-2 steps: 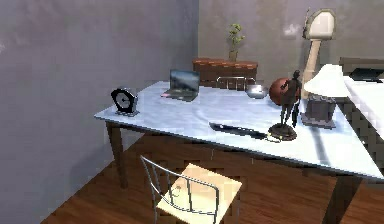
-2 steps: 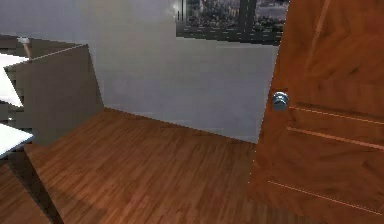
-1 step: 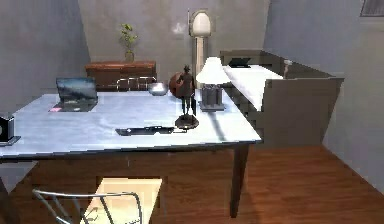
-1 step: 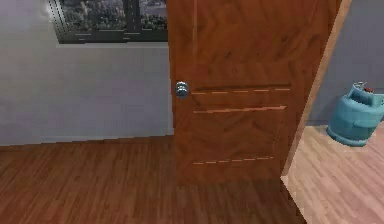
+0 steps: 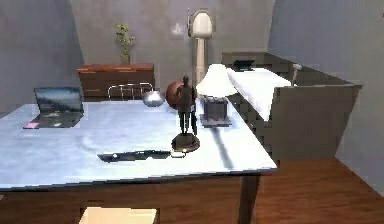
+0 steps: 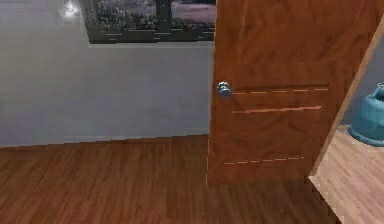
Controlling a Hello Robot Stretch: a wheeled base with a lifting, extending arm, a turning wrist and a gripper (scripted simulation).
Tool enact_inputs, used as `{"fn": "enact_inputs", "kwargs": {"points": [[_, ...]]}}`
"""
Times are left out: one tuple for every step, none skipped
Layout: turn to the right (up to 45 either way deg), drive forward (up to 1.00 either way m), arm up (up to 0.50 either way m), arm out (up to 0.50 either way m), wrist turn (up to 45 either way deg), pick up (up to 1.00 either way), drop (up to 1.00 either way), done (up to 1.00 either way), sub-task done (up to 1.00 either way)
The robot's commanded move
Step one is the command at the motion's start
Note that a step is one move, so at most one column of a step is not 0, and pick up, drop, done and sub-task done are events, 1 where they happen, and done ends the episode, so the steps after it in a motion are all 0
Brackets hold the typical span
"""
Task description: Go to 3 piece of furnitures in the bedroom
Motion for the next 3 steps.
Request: {"fn": "enact_inputs", "kwargs": {"points": [[-21.0, 0.0, 0.0, 0.0, 0.0, 0.0, 0.0, 0.0, 0.0], [0.0, 0.0, 0.0, 0.0, 0.0, 0.0, 0.0, 0.0, 1.0], [45.0, 0.0, 0.0, 0.0, 0.0, 0.0, 0.0, 0.0, 0.0]]}}
